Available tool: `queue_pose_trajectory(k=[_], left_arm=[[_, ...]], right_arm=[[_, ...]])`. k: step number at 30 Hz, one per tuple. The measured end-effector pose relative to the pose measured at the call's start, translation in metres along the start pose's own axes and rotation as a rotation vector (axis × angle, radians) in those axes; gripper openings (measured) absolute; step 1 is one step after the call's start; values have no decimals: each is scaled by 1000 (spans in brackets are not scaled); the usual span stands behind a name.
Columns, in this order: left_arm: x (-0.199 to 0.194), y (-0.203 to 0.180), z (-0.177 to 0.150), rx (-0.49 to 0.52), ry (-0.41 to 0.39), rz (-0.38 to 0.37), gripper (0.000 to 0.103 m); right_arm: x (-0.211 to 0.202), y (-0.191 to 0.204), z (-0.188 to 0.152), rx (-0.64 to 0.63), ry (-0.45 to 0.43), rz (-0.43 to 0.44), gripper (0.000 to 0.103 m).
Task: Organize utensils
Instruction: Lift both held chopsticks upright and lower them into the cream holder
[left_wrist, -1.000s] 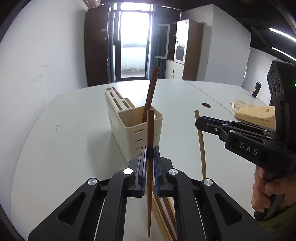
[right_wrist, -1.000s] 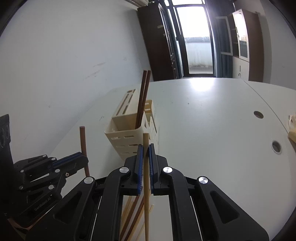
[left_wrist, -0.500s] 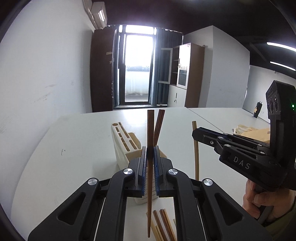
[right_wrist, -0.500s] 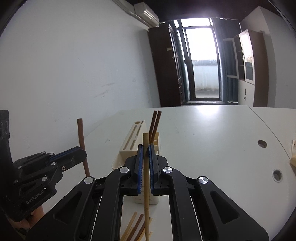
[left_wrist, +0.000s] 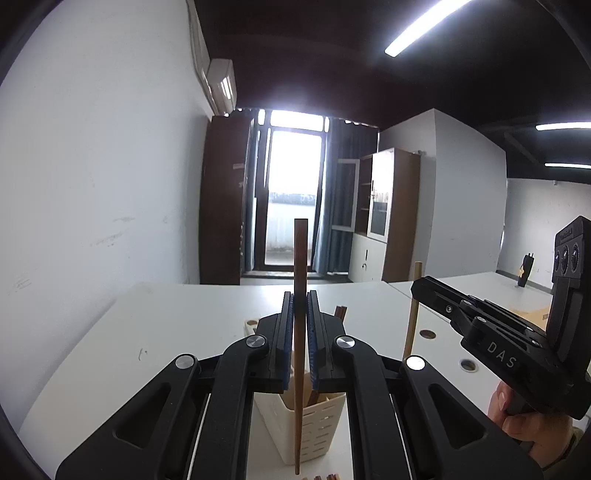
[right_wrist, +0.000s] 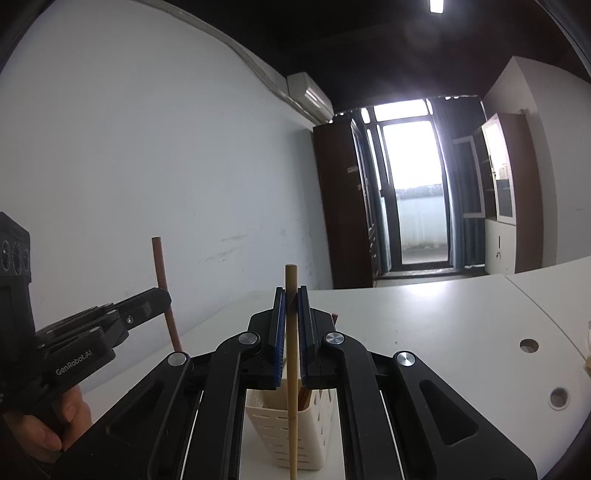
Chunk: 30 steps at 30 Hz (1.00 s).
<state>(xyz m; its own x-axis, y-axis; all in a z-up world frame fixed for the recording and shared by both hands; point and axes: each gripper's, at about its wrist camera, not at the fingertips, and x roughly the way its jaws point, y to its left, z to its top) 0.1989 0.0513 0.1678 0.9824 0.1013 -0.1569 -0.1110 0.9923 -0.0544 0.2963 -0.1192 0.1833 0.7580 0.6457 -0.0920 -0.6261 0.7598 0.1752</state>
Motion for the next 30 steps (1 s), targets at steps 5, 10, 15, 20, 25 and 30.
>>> queue_pose_trajectory(k=[5,10,15,20,25,30], left_arm=[[-24,-10,10,27,-154,46,6],[-40,-21,14,39,-299,57,6],[-41,-27,14,52,-387,54,6],[-36,-28,15,40,-423,20,6],[-15,-29,11,35,-402,18,6],[12,-24,4,18,-331,9,6]], right_arm=[[-11,0,6,-5,-119,33,7],[-21,0,9,-7,-250,52,7],[-34,-6,7,13,-407,14,7],[-32,-13,7,28,-468,11,7],[-13,-17,7,27,-467,37,7],[14,-21,1,8,-410,35,7]])
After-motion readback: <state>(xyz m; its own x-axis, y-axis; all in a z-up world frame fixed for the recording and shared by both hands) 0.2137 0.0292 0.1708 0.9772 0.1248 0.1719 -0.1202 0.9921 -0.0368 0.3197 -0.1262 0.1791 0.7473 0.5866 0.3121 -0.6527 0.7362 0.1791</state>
